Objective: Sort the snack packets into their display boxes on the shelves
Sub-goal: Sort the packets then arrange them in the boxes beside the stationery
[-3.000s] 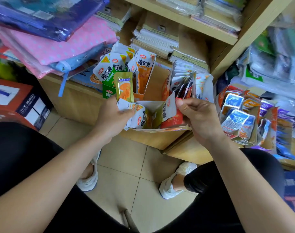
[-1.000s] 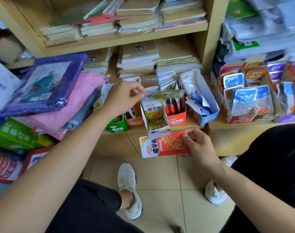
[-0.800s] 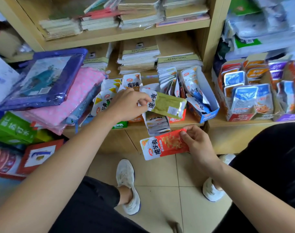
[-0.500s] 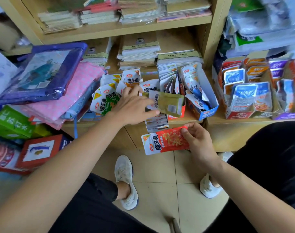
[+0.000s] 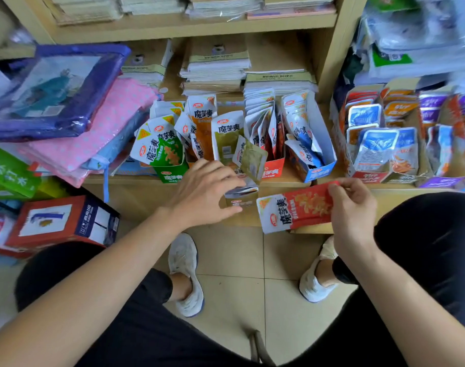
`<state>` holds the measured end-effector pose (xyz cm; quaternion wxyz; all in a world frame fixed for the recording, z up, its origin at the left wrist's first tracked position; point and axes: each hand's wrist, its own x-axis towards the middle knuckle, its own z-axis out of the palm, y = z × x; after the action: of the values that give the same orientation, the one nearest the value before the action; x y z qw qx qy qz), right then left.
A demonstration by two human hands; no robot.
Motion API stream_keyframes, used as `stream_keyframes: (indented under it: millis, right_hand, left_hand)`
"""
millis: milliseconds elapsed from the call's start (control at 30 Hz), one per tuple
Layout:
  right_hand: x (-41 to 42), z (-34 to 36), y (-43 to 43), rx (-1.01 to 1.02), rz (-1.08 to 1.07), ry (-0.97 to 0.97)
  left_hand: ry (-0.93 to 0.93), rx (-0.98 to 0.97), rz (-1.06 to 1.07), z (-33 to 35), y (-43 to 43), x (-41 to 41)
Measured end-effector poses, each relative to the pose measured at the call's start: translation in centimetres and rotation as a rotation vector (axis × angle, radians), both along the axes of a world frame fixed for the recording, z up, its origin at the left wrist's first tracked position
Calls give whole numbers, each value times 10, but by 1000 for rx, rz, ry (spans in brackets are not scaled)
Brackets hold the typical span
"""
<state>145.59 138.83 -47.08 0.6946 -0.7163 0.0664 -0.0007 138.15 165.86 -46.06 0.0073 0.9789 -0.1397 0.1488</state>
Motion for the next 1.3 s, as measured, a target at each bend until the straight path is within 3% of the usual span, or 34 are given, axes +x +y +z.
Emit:
stream_keyframes:
  millis: [200,333,400,500,600,700,800,933,1100,1200,1300]
  right_hand:
    - [12,4,-15,142,-92,73]
    - [12,-5,-15,288,-27,203]
    - [10,-5,-12,337,9,227]
    - [4,1,-7,449,61,227]
    - [-3,3,-1,497,162,206]
    - [-7,6,3,410,291,146]
    - [1,11,2,33,460,-14]
    - [21,39,14,-271,571,-286]
    - [62,70,32,-251,611,-385]
    - [86,76,39,-229,439,-399]
    - [105,77,45,-282,171,-459]
  left_hand:
    - [-243,60,76,-12,10,10]
    - [-199,36,372,-13,16,21]
    - [-209,-62,386,-12,7,19]
    - [-170,-493,280,-1,-28,4]
    - [127,-1093,352,2,-60,-4]
    - [78,-1355,351,5,-67,6]
    - [11,-1319,301,23,-57,15]
    - [182,-1118,172,49,-39,35]
    - [108,-1003,130,66,-27,72]
    - [-33,-845,183,60,-19,87]
    - [-50,-522,176,47,-16,97]
